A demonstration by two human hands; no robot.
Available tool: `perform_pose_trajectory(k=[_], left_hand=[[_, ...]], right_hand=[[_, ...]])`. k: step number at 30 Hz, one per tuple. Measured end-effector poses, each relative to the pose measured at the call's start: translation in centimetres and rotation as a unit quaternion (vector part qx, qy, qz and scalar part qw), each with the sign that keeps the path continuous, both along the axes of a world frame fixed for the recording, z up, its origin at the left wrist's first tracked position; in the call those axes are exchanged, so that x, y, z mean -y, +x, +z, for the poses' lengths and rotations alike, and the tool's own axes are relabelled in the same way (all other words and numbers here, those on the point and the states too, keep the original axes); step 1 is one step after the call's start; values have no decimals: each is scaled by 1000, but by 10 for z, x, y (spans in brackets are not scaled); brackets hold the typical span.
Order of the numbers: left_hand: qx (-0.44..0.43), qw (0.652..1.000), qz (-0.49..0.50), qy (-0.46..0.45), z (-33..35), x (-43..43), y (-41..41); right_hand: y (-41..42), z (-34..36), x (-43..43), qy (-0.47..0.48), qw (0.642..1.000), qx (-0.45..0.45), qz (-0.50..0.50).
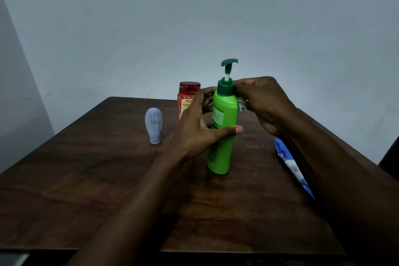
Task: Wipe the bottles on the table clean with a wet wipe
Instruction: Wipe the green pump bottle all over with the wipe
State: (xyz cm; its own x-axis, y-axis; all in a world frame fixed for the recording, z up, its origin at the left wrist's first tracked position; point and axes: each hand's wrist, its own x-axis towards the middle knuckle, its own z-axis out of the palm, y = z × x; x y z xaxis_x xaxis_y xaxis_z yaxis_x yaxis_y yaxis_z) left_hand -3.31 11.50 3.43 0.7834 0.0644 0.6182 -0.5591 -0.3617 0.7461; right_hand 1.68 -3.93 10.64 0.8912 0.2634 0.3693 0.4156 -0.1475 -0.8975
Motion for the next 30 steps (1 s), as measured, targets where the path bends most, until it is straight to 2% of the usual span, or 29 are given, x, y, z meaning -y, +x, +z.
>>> perform_pose_trajectory(k=[5, 11, 16, 19, 22, 25, 30], left_hand=[[-26, 998, -51, -24, -2, -7, 0], [-46, 993, -103, -46, -2, -10, -2], [-52, 988, -131, -64, -2, -11, -1], [-65, 982, -164, -62, -2, -12, 0], [-86, 969, -203, -107, -2, -10, -3], [-85, 965, -209, -129, -6, -11, -6], [-95, 964, -222, -112, -5, -11, -9]], right_hand=[[-4, -1, 1, -9, 1000, 7, 28], [-36, -11, 13, -75, 981, 158, -82], [-59, -18, 17, -76, 965, 222, -118], [-60, -19, 18, -56, 966, 217, -127], [-54, -17, 19, -52, 971, 192, -132], [-47, -15, 21, -66, 970, 187, -141], [-42, -4, 25, -119, 964, 200, -130]])
